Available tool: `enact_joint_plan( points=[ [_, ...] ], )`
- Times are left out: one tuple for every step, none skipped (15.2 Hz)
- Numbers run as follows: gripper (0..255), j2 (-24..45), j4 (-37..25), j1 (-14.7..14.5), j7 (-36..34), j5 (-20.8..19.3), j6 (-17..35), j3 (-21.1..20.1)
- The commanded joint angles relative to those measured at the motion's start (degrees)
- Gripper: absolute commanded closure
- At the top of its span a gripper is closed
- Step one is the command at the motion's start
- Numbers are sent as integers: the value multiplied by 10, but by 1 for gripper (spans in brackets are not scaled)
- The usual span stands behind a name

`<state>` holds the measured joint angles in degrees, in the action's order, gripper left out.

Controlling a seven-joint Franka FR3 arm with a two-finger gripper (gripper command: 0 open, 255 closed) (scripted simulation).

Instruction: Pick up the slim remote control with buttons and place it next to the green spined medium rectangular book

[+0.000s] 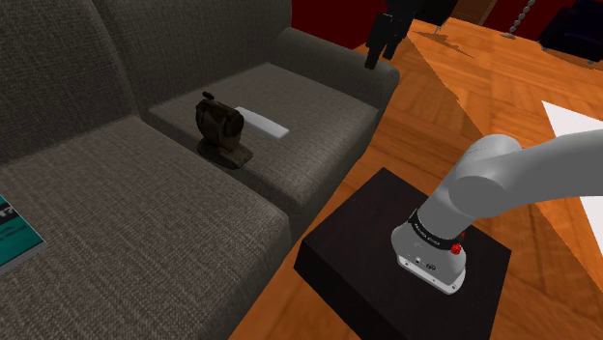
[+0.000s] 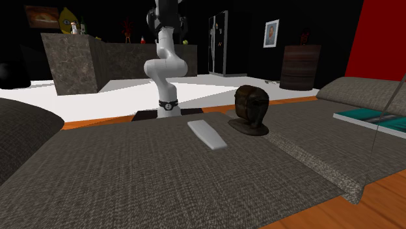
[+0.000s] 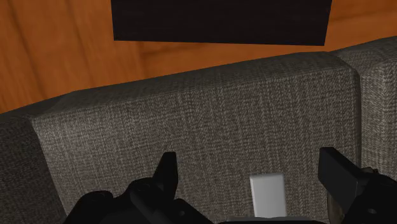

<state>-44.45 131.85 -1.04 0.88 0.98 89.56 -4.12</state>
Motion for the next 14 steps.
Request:
enact_joint_plan(
  points=[
    [0,0,0,0,0,0,0,0],
    [0,15,3,-1,-1,1,18,-2],
    [0,31,5,-1,-2,3,35,-5],
    [0,47,7,-2,-2,4,52,-7],
    [0,64,7,-3,-3,5,69,-10],
    [0,82,7,-3,-4,5,86,-13],
    [0,99,6,-4,-5,6,102,-15],
    [0,118,5,-4,-6,6,118,-18],
    [0,136,2,-5,-7,7,134,-20],
    [0,156,-1,-5,-8,7,149,-23],
    [0,175,-5,-6,-9,6,164,-26],
    [0,195,-10,-6,-10,6,178,-28],
    [0,215,-15,-6,-12,5,192,-31],
    [0,235,-22,-7,-13,5,205,-34]
  ],
)
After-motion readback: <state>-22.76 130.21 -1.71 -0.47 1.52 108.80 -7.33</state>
